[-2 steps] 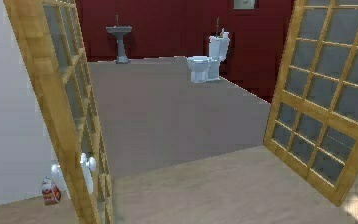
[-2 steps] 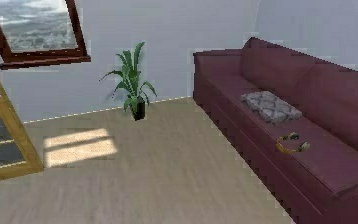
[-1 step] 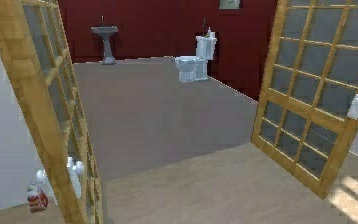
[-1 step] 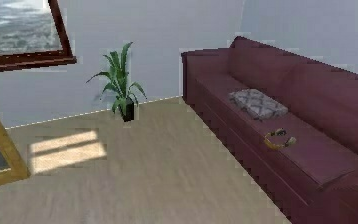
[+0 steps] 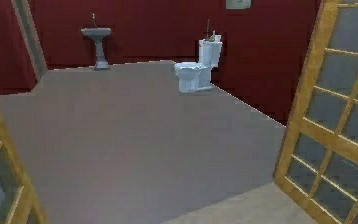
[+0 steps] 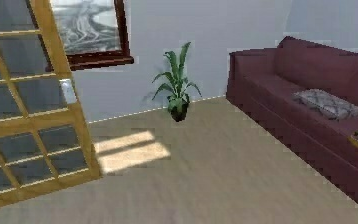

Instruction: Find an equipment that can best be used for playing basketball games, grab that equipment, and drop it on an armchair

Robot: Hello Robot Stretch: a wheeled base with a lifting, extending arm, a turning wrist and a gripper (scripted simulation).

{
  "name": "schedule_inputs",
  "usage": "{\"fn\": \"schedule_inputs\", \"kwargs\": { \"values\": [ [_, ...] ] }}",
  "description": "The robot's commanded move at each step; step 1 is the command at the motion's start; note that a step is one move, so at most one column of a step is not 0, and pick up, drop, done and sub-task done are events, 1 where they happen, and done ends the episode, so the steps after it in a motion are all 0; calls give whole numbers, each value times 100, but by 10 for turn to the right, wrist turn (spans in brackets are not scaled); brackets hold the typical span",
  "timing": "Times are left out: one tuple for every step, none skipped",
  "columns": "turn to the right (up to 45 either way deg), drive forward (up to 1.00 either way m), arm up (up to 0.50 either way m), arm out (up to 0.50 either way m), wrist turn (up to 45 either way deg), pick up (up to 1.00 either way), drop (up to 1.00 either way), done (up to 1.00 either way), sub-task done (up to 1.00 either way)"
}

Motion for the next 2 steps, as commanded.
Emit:
{"fn": "schedule_inputs", "kwargs": {
  "values": [
    [-120,0,0,0,0,0,0,0,0],
    [0,100,0,0,0,0,0,0,0]
  ]
}}
